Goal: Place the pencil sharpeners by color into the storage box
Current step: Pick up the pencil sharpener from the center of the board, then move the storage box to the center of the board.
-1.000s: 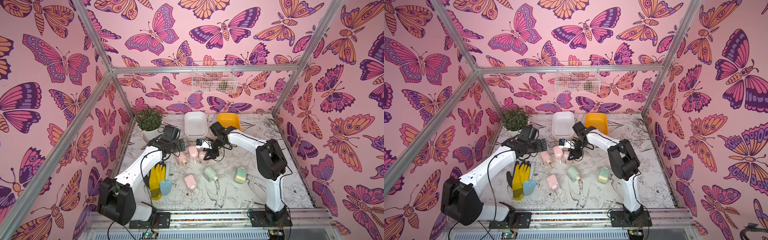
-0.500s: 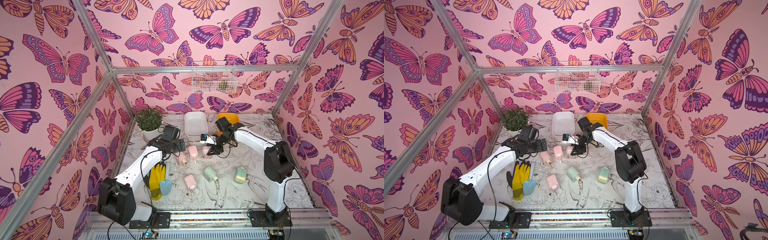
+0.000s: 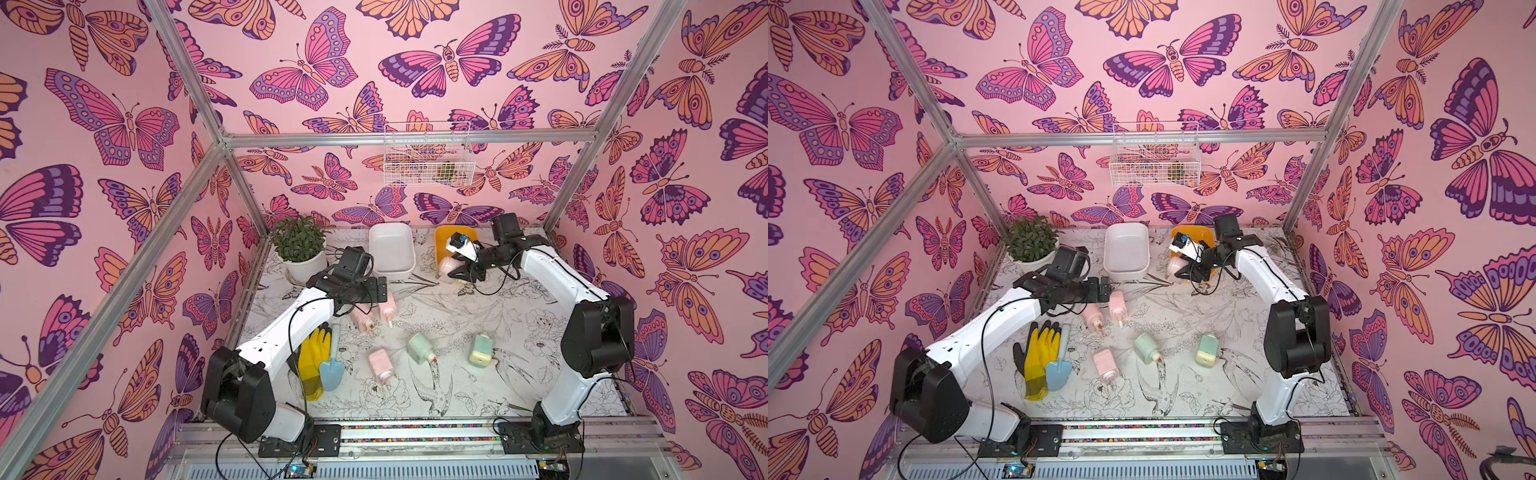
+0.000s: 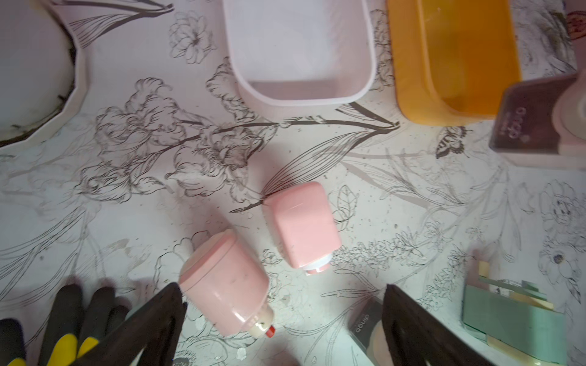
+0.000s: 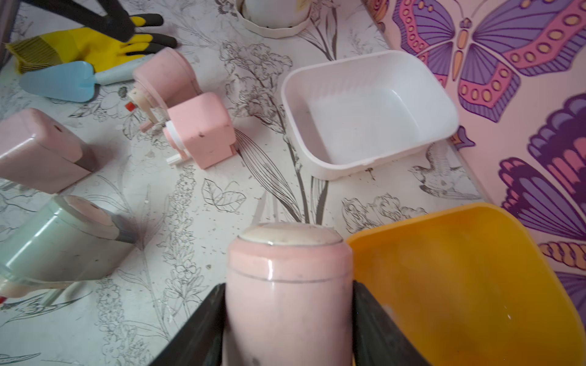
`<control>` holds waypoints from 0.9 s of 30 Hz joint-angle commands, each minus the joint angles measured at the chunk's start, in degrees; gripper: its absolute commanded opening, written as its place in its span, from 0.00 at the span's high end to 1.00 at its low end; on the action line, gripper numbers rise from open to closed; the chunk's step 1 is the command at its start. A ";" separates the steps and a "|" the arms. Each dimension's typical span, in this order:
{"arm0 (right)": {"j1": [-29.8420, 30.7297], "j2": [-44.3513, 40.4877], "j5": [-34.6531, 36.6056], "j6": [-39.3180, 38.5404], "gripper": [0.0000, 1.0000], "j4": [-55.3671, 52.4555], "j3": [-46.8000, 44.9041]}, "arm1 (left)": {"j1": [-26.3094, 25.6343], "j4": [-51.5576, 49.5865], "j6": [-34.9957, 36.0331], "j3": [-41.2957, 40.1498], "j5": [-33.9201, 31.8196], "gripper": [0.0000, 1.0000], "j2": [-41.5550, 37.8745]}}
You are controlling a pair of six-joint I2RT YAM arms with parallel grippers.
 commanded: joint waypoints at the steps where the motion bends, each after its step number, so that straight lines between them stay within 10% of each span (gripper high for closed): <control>1: -3.11 1.28 -1.07 -0.39 1.00 0.96 2.34 | -3.41 0.74 4.31 4.02 2.11 0.00 4.32; 13: -5.23 14.85 5.34 -4.43 1.00 0.65 14.29 | -12.29 1.24 14.57 16.31 4.40 0.00 19.87; 27: -4.52 23.08 2.12 -18.59 1.00 -24.34 27.18 | -12.25 2.06 14.37 11.21 -0.14 0.00 17.46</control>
